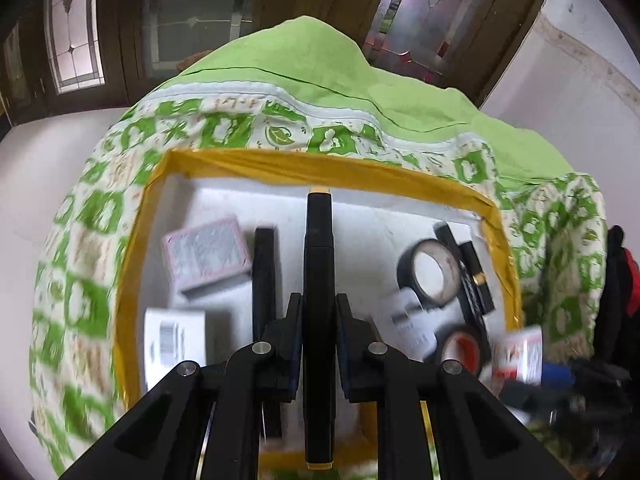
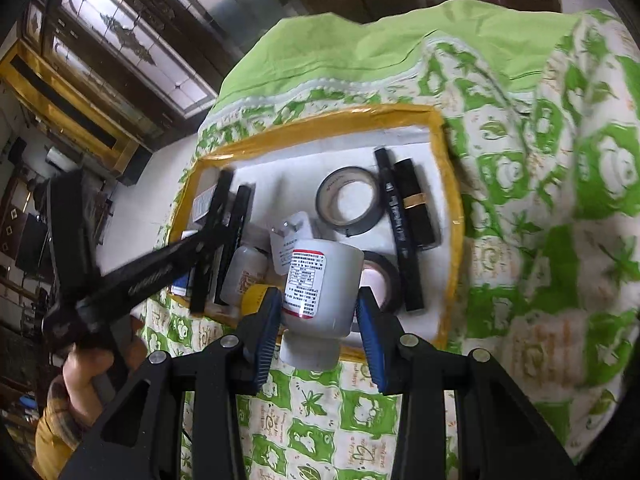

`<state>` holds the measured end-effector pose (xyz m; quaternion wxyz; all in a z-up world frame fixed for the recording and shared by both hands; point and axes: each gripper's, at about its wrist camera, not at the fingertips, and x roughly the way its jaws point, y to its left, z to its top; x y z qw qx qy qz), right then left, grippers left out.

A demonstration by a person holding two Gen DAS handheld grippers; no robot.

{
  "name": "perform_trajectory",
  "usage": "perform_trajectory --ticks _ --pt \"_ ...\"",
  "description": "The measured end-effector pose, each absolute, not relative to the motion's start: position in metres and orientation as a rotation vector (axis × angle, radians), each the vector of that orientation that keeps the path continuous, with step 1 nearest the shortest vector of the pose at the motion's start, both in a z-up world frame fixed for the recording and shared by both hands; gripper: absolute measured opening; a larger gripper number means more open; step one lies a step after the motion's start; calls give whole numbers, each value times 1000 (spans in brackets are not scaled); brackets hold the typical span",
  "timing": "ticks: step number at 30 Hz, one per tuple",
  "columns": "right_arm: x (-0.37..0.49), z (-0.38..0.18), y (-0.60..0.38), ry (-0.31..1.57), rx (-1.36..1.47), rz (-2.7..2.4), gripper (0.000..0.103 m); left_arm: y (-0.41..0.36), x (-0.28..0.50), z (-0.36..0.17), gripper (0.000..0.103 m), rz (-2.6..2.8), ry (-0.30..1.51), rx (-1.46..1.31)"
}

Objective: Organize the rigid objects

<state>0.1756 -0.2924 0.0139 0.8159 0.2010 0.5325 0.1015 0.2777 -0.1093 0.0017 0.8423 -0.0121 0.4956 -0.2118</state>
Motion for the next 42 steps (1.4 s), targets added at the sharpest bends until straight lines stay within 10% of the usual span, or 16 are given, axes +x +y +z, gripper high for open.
perform_trajectory --ticks 21,28,34,42 --pt "191 -13 -262 1164 368 244 46 -119 302 -17 18 -381 1068 -9" --pt "145 19 -270 1000 316 180 69 -100 246 22 79 -299 929 36" --pt "95 36 -273 906 301 133 98 -85 170 65 92 -230 798 113" --pt "46 43 -258 880 196 75 103 -79 65 94 102 -155 693 218"
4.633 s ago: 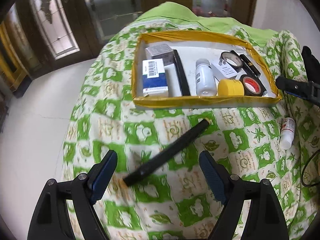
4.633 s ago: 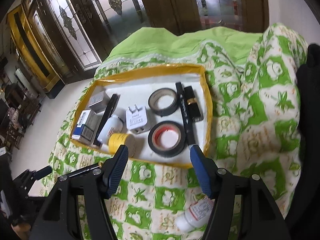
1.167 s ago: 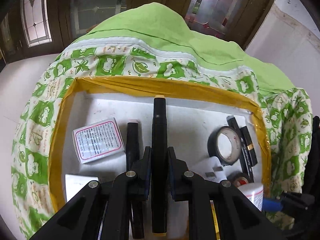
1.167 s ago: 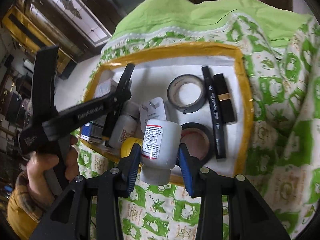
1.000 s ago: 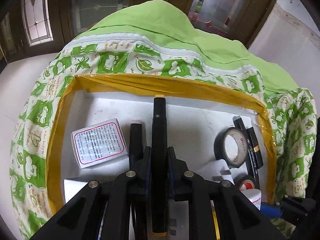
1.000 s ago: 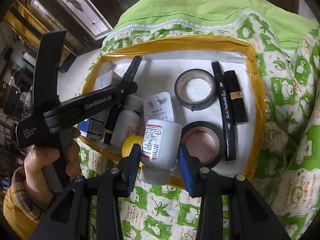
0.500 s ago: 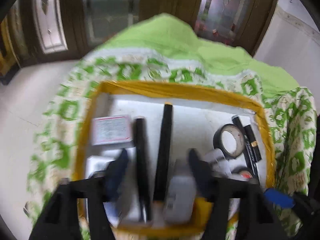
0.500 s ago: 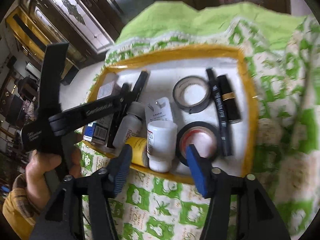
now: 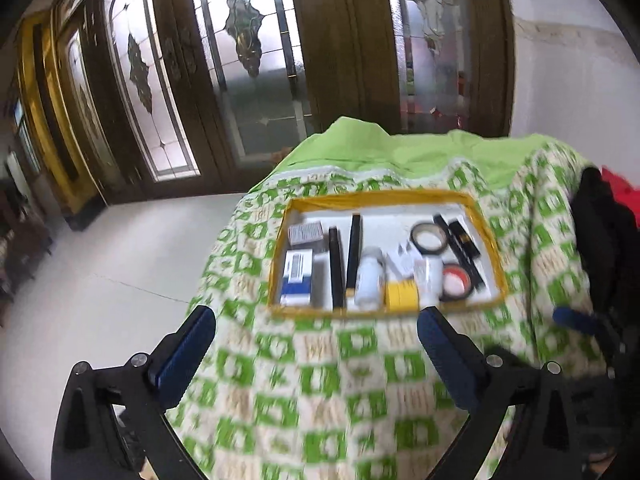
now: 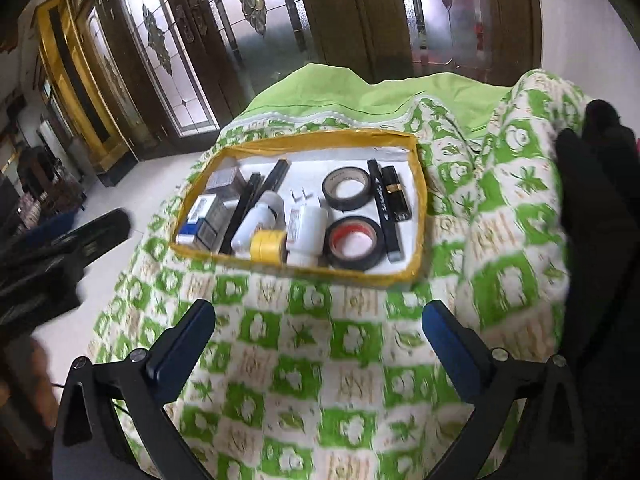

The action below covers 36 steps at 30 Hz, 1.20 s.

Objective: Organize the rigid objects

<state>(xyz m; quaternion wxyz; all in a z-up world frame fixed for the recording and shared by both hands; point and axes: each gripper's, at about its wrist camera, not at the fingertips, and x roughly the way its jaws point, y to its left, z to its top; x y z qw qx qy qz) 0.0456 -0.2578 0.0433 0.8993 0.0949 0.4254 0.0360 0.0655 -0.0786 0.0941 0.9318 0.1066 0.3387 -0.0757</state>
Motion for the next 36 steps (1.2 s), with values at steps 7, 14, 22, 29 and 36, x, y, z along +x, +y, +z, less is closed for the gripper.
perform_trajectory --ticks 7,14,22,29,36 --pt "23 57 -268 854 200 21 103 -83 30 103 102 -162 723 222" --pt "14 65 -282 839 232 -11 103 -91 20 112 102 -154 702 256" --pt "14 72 -284 822 227 -24 103 -93 23 112 102 -158 708 254" --pt "14 72 -285 831 230 -22 103 -93 24 110 102 -166 718 236" --pt "13 73 -285 827 229 -21 103 -92 24 110 102 -164 720 235"
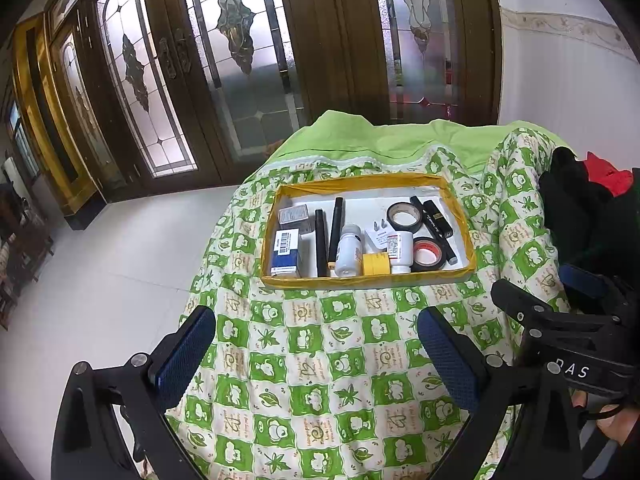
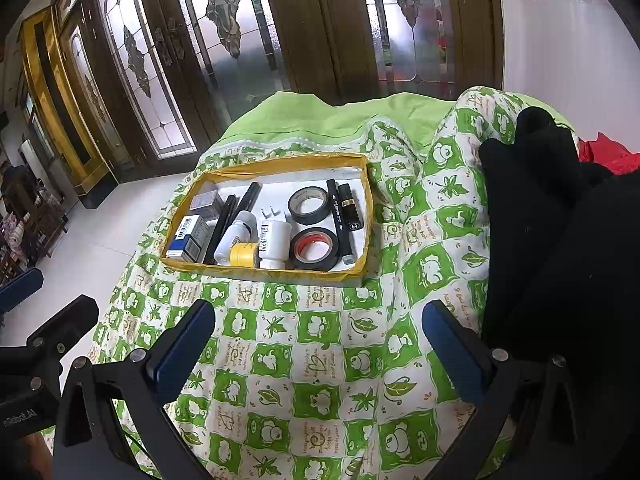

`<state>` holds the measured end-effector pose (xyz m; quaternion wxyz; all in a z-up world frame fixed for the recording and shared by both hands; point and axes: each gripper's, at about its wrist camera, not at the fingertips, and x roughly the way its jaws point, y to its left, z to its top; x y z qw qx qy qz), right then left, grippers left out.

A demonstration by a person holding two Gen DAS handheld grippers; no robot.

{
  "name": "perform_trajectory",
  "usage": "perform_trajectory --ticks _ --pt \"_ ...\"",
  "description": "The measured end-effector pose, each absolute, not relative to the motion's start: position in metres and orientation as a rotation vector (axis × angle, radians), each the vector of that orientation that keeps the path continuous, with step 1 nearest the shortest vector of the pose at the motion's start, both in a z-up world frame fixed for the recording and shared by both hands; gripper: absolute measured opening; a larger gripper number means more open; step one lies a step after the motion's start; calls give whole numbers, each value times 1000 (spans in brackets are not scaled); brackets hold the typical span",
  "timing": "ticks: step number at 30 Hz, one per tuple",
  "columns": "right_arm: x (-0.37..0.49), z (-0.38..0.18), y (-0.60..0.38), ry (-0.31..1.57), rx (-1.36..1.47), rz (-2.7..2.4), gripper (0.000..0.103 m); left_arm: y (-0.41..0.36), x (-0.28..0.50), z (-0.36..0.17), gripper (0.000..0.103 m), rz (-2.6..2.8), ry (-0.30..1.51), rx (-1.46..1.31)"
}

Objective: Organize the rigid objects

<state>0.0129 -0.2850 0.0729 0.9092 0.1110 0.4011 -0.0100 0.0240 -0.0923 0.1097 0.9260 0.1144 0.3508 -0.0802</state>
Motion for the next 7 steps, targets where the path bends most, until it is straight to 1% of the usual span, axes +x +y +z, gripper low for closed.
perform_trajectory --ticks 7 --pt "13 73 -284 834 223 -23 103 -87 24 107 102 -173 739 194"
